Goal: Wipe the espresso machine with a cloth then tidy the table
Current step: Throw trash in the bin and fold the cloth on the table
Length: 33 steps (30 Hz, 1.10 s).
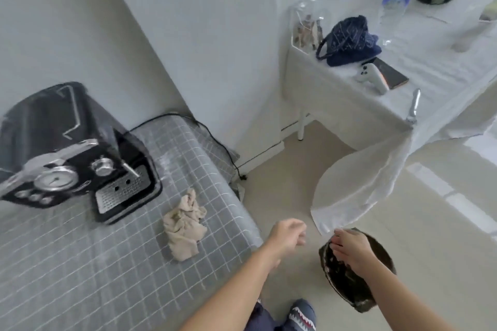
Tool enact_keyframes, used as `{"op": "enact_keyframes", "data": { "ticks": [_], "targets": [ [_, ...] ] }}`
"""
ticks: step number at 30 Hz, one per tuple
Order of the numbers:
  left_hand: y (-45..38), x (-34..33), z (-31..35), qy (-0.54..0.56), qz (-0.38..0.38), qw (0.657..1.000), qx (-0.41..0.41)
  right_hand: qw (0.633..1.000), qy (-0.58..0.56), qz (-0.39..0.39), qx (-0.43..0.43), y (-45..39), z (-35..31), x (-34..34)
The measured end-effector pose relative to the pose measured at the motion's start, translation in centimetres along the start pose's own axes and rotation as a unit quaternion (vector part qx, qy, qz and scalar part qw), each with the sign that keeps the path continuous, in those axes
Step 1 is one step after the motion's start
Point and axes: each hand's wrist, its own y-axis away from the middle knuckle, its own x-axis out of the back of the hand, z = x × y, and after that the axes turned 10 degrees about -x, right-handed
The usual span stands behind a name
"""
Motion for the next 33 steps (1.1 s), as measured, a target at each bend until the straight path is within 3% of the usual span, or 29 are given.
{"op": "enact_keyframes", "data": {
  "ticks": [4, 7, 9, 12, 17, 20, 23, 25, 29, 33],
  "targets": [
    [5.4, 9.8, -3.1, -0.018, 0.188, 0.977, -0.095, 0.975, 0.182, -0.005, 0.126, 3.9, -0.3, -9.8],
    [8.9, 16.4, -6.5, -0.061, 0.315, 0.941, -0.103, 0.918, 0.311, -0.003, 0.246, 7.3, 0.4, -17.2],
    [10.6, 19.7, -8.8, -0.054, 0.351, 0.931, -0.083, 0.875, 0.377, -0.028, 0.303, 9.0, 1.2, -21.9],
    [12.3, 23.3, -11.7, -0.063, 0.342, 0.935, -0.064, 0.814, 0.476, -0.038, 0.330, 10.0, 3.0, -28.3],
    [15.6, 27.1, -15.5, -0.073, 0.271, 0.957, -0.076, 0.724, 0.614, 0.064, 0.308, 9.4, 7.4, -34.7],
    [17.3, 29.2, -17.3, -0.070, 0.271, 0.957, -0.082, 0.721, 0.594, 0.040, 0.354, 10.7, 8.0, -35.7],
    [17.8, 30.7, -16.9, -0.078, 0.273, 0.952, -0.109, 0.705, 0.573, -0.034, 0.418, 13.5, 6.8, -36.0],
    [17.5, 31.1, -15.1, -0.075, 0.250, 0.954, -0.150, 0.687, 0.559, -0.066, 0.459, 16.4, 5.6, -36.2],
    [17.0, 30.9, -9.8, -0.089, 0.190, 0.939, -0.272, 0.703, 0.527, -0.095, 0.468, 21.6, 3.2, -36.4],
    [17.5, 31.2, -6.5, -0.110, 0.228, 0.914, -0.318, 0.660, 0.518, -0.105, 0.534, 26.7, 0.1, -35.0]
  ]
}}
